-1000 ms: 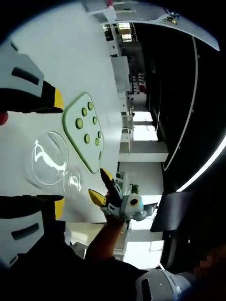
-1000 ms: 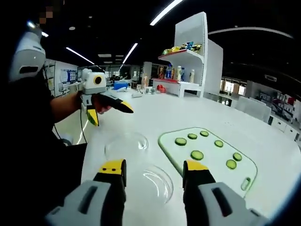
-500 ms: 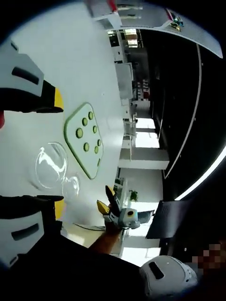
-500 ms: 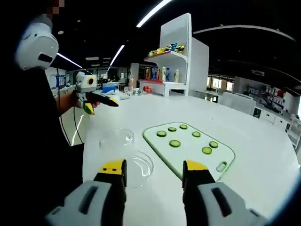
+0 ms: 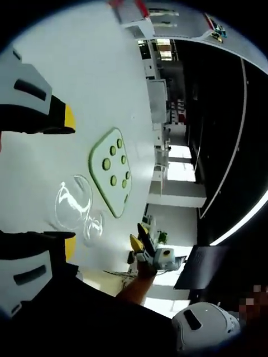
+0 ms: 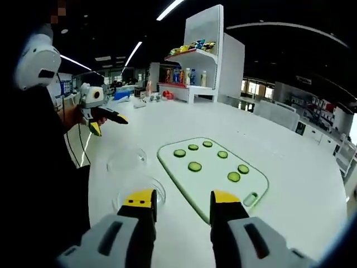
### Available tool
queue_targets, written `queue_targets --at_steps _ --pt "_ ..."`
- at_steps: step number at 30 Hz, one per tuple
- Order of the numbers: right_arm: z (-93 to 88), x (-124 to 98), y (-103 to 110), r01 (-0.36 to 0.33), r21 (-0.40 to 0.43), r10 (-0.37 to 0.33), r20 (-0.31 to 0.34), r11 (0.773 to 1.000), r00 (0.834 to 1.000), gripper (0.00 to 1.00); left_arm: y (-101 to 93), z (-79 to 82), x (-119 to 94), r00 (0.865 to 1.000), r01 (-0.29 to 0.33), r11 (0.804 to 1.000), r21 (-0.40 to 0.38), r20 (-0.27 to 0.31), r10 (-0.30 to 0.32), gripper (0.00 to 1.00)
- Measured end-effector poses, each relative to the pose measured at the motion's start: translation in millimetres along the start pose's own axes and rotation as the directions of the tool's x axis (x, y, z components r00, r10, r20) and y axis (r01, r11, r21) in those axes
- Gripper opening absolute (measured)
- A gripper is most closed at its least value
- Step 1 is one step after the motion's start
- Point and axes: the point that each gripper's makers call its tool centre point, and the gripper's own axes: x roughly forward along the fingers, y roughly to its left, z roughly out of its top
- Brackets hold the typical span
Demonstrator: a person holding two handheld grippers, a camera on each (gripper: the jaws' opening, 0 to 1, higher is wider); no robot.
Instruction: Open the petri dish lid, add cucumber slices into the petri dish, and close the lid
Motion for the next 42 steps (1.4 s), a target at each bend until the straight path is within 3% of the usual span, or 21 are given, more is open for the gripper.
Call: queue_targets --at_steps 8,15,29,33,42 --pt "11.7 27 -16 -0.047 -0.070 0.041 -0.084 0.996 0.996 0.36 0.2 -4.1 3 1.000 0.010 1.000 -0.027 0.013 -0.010 0.71" --pt "21.6 44 -24 -0.108 -0.150 0.081 -0.174 0.983 0.981 0.36 2.3 -7.7 3 1.000 0.011 0.999 -0.042 0.011 -0.010 0.71" --pt "32.4 91 -36 -0.227 -0.206 0.153 -0.322 0.952 0.934 0.35 -2.7 -9.9 3 1.000 0.019 0.999 -0.042 -0.004 -0.019 0.71" --pt "30.9 108 -38 -0.262 -0.209 0.172 -0.368 0.942 0.914 0.35 -4.6 -11.7 -1 1.000 0.019 0.999 -0.034 -0.014 -0.020 0.71" --pt "32.7 139 -51 -0.294 -0.214 0.179 -0.435 0.932 0.882 0.35 -4.2 -17.8 -4 1.000 0.014 0.999 -0.045 -0.021 -0.015 0.71"
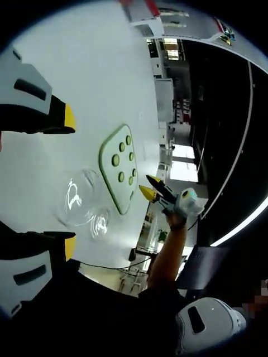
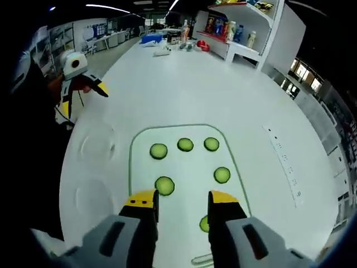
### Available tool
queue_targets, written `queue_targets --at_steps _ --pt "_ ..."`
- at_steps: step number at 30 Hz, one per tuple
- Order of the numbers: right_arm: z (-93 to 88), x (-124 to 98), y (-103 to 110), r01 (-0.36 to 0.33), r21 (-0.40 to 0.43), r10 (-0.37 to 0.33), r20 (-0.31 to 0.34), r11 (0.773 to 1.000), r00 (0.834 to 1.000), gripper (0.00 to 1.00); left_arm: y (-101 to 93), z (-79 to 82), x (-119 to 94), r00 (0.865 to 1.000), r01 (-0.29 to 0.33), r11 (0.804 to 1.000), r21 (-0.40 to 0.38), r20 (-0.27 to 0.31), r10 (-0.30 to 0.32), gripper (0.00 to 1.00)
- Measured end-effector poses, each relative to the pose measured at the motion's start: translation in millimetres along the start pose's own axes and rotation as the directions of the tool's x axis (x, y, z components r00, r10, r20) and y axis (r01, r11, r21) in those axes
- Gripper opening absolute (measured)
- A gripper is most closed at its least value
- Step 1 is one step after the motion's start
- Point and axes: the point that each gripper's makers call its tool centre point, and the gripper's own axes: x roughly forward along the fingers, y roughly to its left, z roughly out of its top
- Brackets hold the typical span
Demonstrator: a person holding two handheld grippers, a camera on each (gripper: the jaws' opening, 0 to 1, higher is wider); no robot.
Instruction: Open the petri dish lid, add cucumber slices into the petri dish, and close the lid
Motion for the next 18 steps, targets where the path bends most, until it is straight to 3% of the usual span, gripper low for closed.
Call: queue_targets --at_steps 18 --pt "13.4 56 -33 -0.065 -0.007 0.064 -0.129 0.998 0.990 0.34 13.6 -4.1 -6 1.000 -0.021 1.000 -0.020 0.002 0.021 0.71"
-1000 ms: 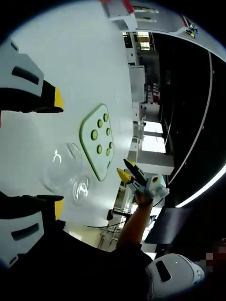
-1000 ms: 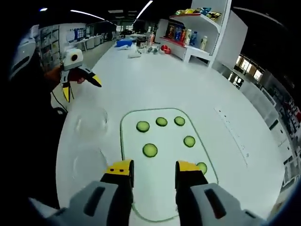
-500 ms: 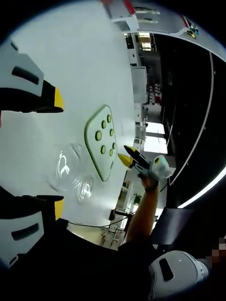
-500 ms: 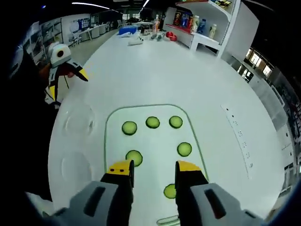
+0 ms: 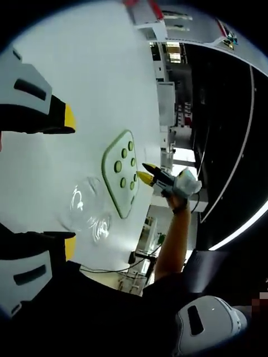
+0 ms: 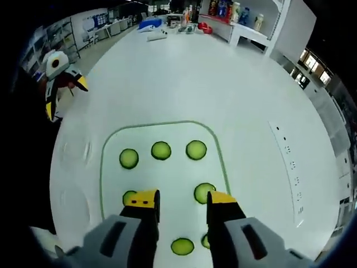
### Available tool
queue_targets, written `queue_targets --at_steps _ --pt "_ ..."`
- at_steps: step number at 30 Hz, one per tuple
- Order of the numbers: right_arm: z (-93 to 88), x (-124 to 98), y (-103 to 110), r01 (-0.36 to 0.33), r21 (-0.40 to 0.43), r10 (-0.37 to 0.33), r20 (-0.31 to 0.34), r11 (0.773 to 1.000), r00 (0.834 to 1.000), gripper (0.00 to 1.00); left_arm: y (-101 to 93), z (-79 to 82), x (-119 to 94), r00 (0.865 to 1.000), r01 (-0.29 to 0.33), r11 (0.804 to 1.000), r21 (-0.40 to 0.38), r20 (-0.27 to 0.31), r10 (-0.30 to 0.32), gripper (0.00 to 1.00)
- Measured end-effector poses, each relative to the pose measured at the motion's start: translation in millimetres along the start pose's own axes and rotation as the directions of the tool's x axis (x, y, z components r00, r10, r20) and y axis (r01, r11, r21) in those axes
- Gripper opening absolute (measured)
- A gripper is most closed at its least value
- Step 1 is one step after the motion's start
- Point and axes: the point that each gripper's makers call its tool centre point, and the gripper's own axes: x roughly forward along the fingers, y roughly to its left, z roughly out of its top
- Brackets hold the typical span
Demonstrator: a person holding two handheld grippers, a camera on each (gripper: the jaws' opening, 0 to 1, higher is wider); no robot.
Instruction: Open the petri dish lid, add cucumber slices into the petri dish, and close the lid
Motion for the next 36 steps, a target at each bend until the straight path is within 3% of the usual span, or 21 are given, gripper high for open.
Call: queue_targets --at_steps 18,27,36 --pt "33.6 34 -2 -0.040 -0.047 0.037 -0.051 0.998 0.998 0.31 3.6 -8.4 -4 1.000 -0.007 0.999 -0.036 -0.002 0.007 0.72" --pt "41.1 45 3 -0.053 -0.072 0.046 -0.088 0.996 0.995 0.29 5.4 -12.0 -7 1.000 -0.013 0.999 -0.046 -0.003 0.012 0.72" --pt "36.9 49 10 -0.071 -0.066 0.063 -0.116 0.995 0.991 0.27 6.6 -13.7 -9 1.000 -0.017 0.999 -0.050 -0.004 0.017 0.72"
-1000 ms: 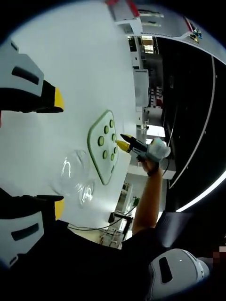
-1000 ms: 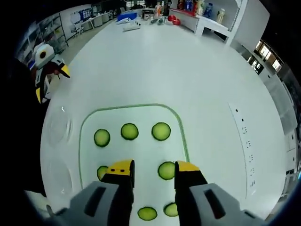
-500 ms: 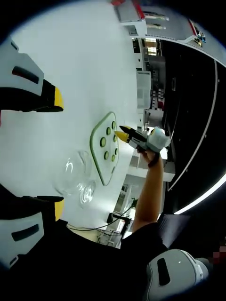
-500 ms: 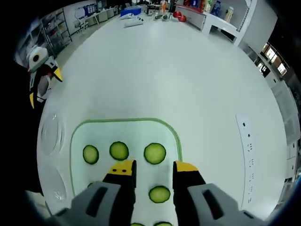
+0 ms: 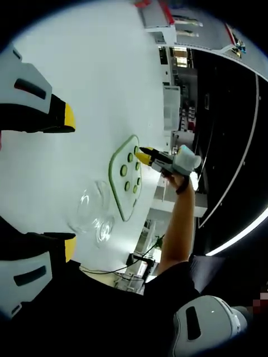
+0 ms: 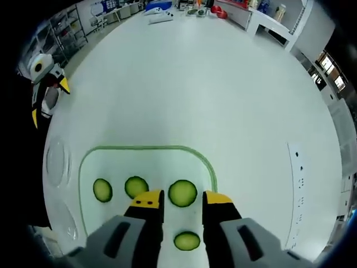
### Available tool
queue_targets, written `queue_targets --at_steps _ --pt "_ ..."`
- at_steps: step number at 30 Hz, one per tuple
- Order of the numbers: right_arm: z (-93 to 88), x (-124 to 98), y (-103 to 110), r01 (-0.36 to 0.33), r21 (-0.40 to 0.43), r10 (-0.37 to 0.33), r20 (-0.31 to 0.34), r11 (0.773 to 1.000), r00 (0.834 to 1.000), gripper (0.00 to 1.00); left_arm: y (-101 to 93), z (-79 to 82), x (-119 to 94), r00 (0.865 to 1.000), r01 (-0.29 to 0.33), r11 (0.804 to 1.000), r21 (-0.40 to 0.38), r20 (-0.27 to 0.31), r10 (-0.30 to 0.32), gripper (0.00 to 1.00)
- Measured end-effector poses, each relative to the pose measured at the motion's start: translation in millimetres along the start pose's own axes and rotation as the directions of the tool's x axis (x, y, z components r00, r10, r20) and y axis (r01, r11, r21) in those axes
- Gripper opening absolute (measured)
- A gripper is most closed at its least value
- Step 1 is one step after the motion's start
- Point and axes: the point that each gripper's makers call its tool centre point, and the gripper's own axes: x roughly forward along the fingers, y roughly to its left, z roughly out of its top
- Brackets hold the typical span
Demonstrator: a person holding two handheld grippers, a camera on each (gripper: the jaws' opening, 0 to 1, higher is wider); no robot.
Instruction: Open the petri dish lid, add cucumber slices into the petri dish, and close the lid
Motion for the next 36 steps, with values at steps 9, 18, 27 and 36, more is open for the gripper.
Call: queue_targets --at_steps 9,18,27,36 --pt "-0.1 3 -2 -0.024 0.041 0.024 0.002 0.999 1.000 0.24 0.2 -4.9 0 1.000 0.001 1.000 -0.002 -0.012 -0.001 0.72" --pt "0.0 4 1 -0.038 0.064 0.038 0.007 0.997 0.999 0.20 0.2 -5.6 -1 1.000 0.001 1.000 0.000 -0.015 -0.001 0.72" --pt "4.3 2 2 -0.056 0.055 0.056 0.012 0.997 0.998 0.19 0.4 -4.9 -2 1.000 0.000 1.000 0.000 -0.013 0.000 0.72" --pt "1.8 -7 -2 -0.041 0.061 0.041 0.015 0.997 0.999 0.19 -0.6 -6.6 -1 1.000 0.003 1.000 -0.003 -0.015 -0.003 0.72"
